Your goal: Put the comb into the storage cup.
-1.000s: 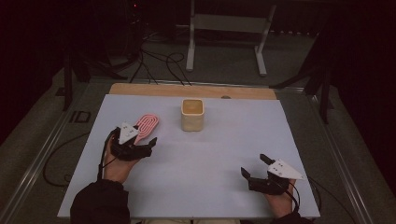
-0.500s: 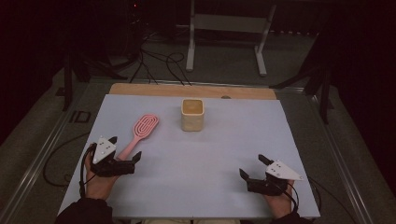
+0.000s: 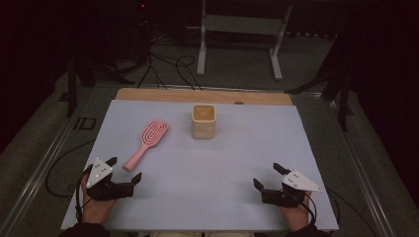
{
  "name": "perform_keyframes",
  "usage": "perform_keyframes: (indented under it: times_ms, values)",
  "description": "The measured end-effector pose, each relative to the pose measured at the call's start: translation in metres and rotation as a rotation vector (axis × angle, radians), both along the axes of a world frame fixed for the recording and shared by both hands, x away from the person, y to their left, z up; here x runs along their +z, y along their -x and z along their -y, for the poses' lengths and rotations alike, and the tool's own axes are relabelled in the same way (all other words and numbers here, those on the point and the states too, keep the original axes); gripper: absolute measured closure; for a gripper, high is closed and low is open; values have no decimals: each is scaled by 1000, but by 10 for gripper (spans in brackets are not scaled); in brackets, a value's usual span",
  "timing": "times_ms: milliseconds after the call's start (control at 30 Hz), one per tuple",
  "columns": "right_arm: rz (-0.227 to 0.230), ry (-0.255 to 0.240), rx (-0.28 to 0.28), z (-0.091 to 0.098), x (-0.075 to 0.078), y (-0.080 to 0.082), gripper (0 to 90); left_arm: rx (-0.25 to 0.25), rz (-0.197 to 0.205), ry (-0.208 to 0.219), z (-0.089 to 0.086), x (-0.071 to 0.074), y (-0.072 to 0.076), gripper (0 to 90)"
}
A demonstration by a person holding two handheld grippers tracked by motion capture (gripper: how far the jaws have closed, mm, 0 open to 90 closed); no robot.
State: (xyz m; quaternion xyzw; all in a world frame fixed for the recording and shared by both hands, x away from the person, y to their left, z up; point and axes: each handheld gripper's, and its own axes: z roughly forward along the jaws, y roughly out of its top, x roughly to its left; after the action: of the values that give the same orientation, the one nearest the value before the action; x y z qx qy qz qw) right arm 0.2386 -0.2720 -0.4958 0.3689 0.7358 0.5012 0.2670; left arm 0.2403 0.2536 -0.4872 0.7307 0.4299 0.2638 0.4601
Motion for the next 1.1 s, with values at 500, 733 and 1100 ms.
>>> perform_keyframes:
  times_ms: [500,733,1100]
  values:
    - [4,-4,23,-4,0,0,96,36,35,34,-7,-4,8,0]
    - [10,-11,24,-3,0,-1,95,30,43,30,-3,-3,7,0]
    - [12,-7,24,-3,-1,-1,96,17,24,26,0,-4,5,0]
